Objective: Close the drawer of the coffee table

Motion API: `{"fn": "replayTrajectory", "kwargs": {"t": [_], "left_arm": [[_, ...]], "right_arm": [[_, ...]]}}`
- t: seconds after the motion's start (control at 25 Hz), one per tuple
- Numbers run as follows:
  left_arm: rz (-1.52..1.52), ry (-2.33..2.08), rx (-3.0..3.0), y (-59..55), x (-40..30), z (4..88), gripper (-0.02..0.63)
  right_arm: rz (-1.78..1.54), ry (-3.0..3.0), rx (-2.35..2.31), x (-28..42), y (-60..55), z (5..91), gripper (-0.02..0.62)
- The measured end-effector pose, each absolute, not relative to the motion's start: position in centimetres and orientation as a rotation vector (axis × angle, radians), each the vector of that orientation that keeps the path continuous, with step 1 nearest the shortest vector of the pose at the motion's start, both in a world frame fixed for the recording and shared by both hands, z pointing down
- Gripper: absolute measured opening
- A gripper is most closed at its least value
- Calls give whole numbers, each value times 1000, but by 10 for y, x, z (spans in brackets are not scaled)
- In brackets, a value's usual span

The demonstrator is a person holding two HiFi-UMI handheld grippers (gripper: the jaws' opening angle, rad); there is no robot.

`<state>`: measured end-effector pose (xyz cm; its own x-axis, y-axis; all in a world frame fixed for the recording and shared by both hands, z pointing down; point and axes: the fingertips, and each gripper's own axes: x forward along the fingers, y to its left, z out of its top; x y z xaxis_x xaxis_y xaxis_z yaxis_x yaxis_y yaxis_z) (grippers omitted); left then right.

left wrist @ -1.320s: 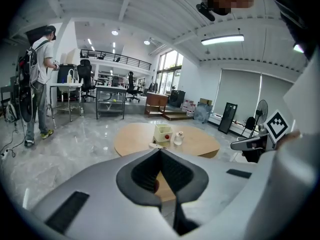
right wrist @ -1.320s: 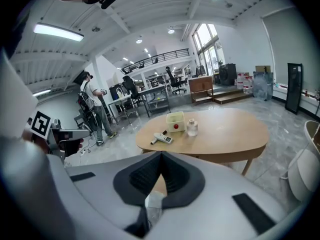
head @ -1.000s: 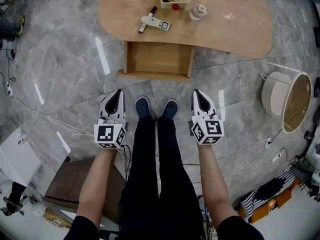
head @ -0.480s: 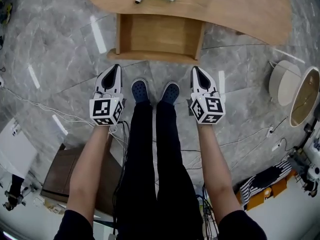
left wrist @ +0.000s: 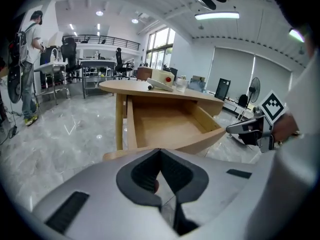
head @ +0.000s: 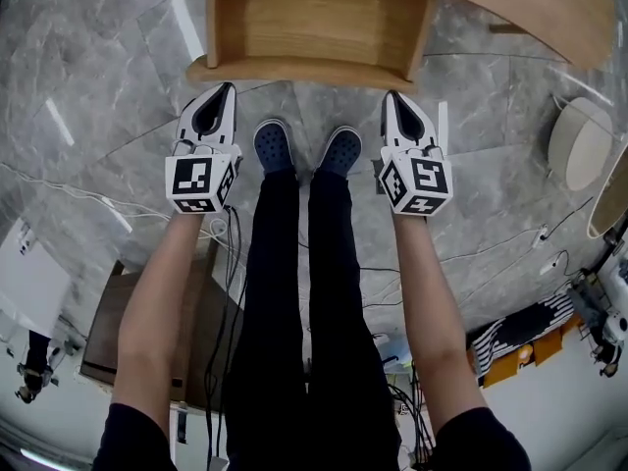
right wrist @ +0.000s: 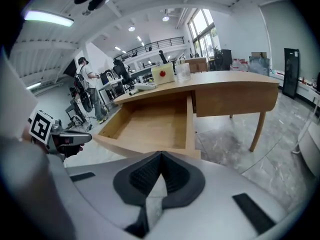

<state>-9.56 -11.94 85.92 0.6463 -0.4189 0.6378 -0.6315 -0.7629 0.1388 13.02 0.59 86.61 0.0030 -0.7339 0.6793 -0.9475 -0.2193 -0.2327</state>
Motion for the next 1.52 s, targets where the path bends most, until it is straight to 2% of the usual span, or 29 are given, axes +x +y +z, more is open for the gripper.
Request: {"fn": "replayTrajectory", "kwargs": {"t": [0.4, 1.52], "left_arm": [[874, -817, 2515, -112, -90, 888, 25], [869, -830, 2553, -120, -83, 883, 25]], "right_arm": [[1032, -1730, 2052, 132, 18, 881, 26], [1025, -1771, 2106, 142, 8, 872, 26]]}}
